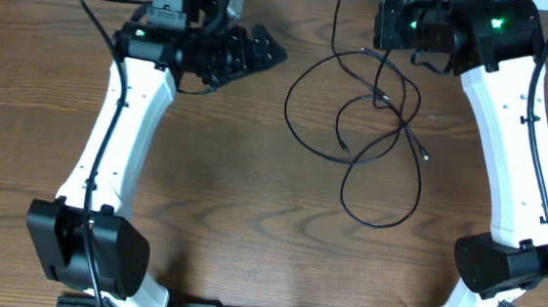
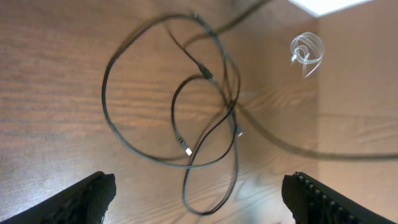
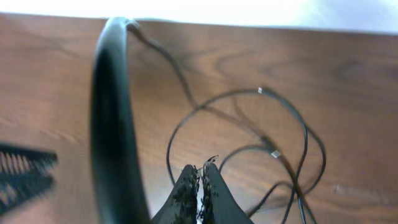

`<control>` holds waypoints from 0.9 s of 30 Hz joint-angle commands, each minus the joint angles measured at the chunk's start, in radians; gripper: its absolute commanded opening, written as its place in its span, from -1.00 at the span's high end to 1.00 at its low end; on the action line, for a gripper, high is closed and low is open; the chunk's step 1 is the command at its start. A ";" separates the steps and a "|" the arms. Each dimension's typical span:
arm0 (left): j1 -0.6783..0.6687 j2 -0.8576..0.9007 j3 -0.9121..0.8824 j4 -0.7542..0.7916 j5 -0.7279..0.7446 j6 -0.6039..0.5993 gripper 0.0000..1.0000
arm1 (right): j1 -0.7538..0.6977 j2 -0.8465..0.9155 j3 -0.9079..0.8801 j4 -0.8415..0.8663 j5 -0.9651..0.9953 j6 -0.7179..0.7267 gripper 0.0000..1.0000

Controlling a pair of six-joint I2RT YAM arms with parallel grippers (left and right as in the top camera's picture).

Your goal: Untangle cables

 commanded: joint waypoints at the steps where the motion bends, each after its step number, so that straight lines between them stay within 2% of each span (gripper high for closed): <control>1: -0.047 -0.007 -0.029 -0.021 -0.113 0.045 -0.81 | -0.035 0.001 0.058 0.053 -0.084 -0.017 0.99; 8: -0.072 -0.007 -0.032 -0.028 -0.154 0.045 -0.82 | -0.160 0.001 0.352 0.187 -0.304 0.037 0.98; 16: -0.072 -0.007 -0.032 -0.028 -0.154 0.045 -0.81 | -0.329 0.001 0.588 0.279 -0.320 0.117 0.98; 27: -0.072 -0.007 -0.032 -0.028 -0.162 0.045 -0.81 | -0.623 0.002 0.555 0.041 -0.298 0.117 0.98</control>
